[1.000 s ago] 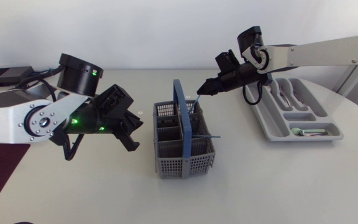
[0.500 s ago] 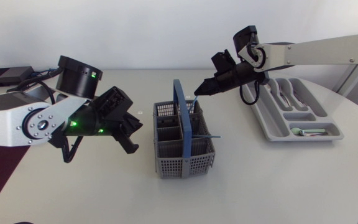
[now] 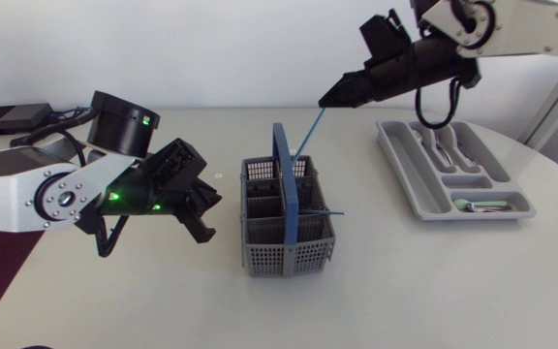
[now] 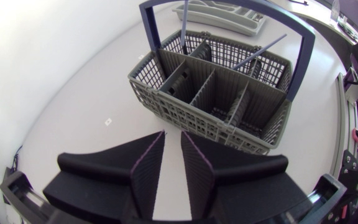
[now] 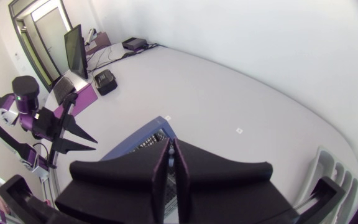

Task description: Unload the cutlery basket into the drawer organizer.

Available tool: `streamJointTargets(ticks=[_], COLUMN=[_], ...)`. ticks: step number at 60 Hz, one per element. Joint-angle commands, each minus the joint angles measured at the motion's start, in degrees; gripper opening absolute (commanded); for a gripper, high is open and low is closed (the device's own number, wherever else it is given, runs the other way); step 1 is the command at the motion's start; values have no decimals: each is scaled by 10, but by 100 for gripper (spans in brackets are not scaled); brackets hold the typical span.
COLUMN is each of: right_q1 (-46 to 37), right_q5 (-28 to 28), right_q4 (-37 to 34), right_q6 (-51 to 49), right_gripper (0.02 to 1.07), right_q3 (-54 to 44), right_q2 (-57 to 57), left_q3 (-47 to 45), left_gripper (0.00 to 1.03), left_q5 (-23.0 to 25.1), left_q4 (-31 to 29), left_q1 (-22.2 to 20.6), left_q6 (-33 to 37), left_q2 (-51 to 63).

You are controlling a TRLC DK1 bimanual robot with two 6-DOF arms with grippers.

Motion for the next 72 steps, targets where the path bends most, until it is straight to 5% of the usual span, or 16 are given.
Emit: streamJointTargets(ticks=[1, 21, 43, 72], right_q1=[-14, -145, -292, -305], right_q5=[6, 23, 58, 119], right_q4=[-21, -118, -223, -226], right_q6=[-12, -106, -246, -269], right_gripper=[11, 11, 11, 11], right_q3=[-17, -10, 5, 39], right_q2=[-40, -115, -53, 71], left_q3=[-16, -18, -22, -19], left_gripper=[24, 24, 24, 24], left_q5=[0, -3, -4, -10], left_q4=[-5, -7, -6, -6], left_q1=[-5, -5, -12, -24], left_q6=[3, 5, 4, 3], left_q2=[-15, -25, -25, -19])
